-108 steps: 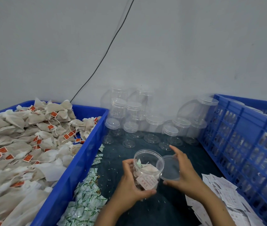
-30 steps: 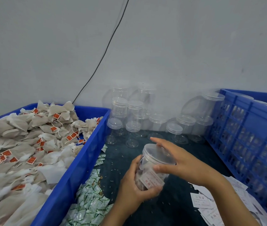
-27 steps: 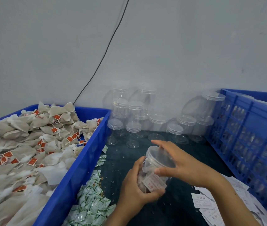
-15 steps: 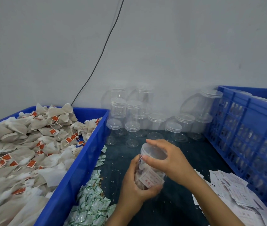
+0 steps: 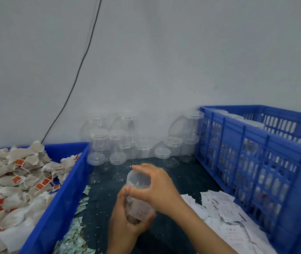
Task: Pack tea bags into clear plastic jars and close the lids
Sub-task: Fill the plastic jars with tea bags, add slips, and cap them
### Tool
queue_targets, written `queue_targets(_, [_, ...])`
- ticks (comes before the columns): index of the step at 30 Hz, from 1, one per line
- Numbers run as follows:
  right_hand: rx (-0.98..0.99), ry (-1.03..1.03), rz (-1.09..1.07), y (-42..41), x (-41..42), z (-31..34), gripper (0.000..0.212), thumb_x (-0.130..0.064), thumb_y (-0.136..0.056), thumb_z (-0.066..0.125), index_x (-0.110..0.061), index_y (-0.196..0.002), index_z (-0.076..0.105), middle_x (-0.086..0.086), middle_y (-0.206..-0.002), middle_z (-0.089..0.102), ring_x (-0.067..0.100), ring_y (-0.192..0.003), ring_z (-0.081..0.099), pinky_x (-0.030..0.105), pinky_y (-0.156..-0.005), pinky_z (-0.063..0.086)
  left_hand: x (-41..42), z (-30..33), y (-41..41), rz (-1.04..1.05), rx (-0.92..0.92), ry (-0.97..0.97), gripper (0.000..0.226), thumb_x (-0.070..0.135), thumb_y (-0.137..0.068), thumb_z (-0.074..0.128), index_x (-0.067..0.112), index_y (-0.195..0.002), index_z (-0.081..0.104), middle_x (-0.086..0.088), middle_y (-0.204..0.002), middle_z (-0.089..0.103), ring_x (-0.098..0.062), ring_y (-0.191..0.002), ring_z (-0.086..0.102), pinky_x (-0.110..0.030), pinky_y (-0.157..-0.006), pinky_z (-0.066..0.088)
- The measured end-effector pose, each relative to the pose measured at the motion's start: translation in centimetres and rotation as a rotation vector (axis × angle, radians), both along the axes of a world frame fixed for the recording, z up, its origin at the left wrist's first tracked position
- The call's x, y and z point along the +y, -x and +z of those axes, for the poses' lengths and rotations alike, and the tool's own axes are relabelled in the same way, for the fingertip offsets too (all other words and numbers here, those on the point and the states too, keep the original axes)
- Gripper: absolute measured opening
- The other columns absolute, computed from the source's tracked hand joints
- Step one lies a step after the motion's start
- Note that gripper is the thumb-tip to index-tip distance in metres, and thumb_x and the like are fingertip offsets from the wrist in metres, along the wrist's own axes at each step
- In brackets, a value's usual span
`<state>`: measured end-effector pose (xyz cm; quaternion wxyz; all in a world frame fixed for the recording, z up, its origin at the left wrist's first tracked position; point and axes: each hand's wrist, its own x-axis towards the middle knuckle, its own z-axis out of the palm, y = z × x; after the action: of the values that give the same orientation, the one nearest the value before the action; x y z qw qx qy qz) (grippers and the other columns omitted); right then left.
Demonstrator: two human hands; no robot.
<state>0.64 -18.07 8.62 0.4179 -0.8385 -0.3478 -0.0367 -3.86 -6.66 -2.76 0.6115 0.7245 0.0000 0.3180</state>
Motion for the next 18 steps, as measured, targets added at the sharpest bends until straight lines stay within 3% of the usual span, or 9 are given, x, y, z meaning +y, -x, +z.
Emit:
queue_targets(4, [0.270,-0.036,0.116,-0.7,-2.3,2.7,0.084,-0.044,-0.066,0.084,-0.039,-0.140,0.043,-0.009,-0.136,0.044,0.007,-0.124,0.045,0.028,-0.103,0.041,-0.7,1.8,0.1,-0.052,-0.021,0.014,0.089,0.036,-0.044,0.083,0.031,-0.126,0.048,0.017,-0.111,0.066,-0.009,-0.098,0.068,-0.020,-0.074,0.055])
queue_targets(6, [0.307,-0.042,0.160,-0.9,-3.7,4.3,0.092,-0.038,-0.067,0.086,-0.039,-0.144,0.035,-0.005,-0.140,0.042,0.011,-0.127,0.044,0.026,-0.099,0.040,-1.7,3.4,0.2,-0.101,-0.022,0.007,0.090,0.041,-0.047,0.083,0.029,-0.128,0.046,0.018,-0.112,0.066,-0.004,-0.100,0.066,-0.013,-0.072,0.053])
queue_targets(10, [0.255,-0.121,0.140,-1.2,-6.2,7.5,0.096,-0.027,-0.068,0.086,-0.038,-0.145,0.029,-0.001,-0.134,0.044,0.011,-0.123,0.045,0.020,-0.091,0.041,-4.0,7.2,-0.8,-0.147,-0.043,0.028,0.082,0.043,-0.048,0.085,0.027,-0.121,0.049,0.009,-0.107,0.069,-0.010,-0.097,0.068,-0.020,-0.072,0.055])
queue_targets(14, [0.230,-0.197,0.062,-1.8,-9.4,10.9,0.093,-0.025,-0.068,0.086,-0.033,-0.144,0.033,0.002,-0.130,0.047,0.014,-0.115,0.051,0.012,-0.077,0.043,-6.9,11.2,-2.2,-0.224,-0.028,0.003,0.093,0.046,-0.050,0.085,0.024,-0.130,0.044,0.002,-0.112,0.069,-0.013,-0.102,0.068,-0.031,-0.082,0.057])
queue_targets(18, [0.194,-0.232,-0.031,-2.9,-13.2,14.1,0.087,-0.025,-0.066,0.087,-0.032,-0.139,0.041,0.008,-0.127,0.052,0.014,-0.109,0.056,0.023,-0.086,0.049,-9.4,14.8,-3.9,-0.320,0.016,-0.091,0.074,0.042,-0.060,0.089,0.037,-0.118,0.045,0.007,-0.114,0.065,-0.002,-0.100,0.066,-0.021,-0.078,0.055])
